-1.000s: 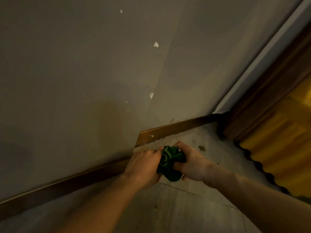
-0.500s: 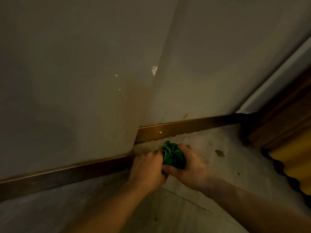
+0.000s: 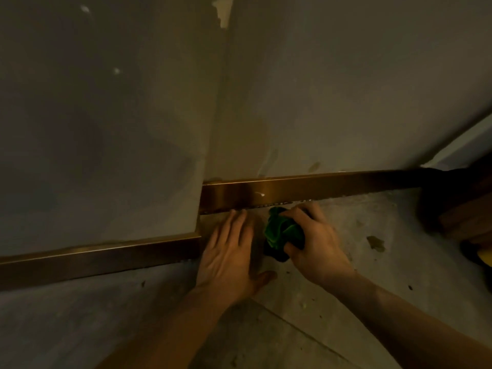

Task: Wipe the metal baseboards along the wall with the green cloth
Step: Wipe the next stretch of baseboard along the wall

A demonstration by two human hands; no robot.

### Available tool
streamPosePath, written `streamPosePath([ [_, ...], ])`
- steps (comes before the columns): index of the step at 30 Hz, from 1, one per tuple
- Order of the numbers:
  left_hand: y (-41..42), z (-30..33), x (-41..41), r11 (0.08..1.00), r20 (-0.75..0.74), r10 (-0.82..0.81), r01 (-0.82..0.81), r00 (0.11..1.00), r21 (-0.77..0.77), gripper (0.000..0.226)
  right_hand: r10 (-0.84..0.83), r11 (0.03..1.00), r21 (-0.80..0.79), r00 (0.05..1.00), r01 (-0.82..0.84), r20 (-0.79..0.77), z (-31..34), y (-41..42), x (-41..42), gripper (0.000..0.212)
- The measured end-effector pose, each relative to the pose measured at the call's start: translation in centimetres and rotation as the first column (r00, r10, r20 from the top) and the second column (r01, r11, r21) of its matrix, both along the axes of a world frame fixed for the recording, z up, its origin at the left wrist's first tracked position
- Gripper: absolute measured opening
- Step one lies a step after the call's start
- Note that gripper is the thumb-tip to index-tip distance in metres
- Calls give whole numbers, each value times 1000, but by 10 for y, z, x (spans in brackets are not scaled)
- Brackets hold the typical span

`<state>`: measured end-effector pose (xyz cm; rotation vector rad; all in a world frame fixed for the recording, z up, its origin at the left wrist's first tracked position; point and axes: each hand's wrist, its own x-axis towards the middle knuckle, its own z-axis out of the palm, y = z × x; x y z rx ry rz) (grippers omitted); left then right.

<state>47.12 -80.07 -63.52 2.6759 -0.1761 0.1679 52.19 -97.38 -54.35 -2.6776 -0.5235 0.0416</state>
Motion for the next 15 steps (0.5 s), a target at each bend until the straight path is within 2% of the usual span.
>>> streamPosePath([
  [6, -1, -22, 11, 991, -84, 7, 4, 996, 137, 120, 99, 990, -109, 993, -90, 72, -18, 1, 15, 64],
  [11, -6, -36, 8, 987, -100, 56, -40, 993, 158, 111, 206, 966, -190, 968, -177, 145, -31, 1, 22, 66],
  [15, -6, -40, 9, 981, -140, 64, -36, 988, 189, 114, 323, 921, -278, 933, -272, 158, -35, 6, 30, 62],
])
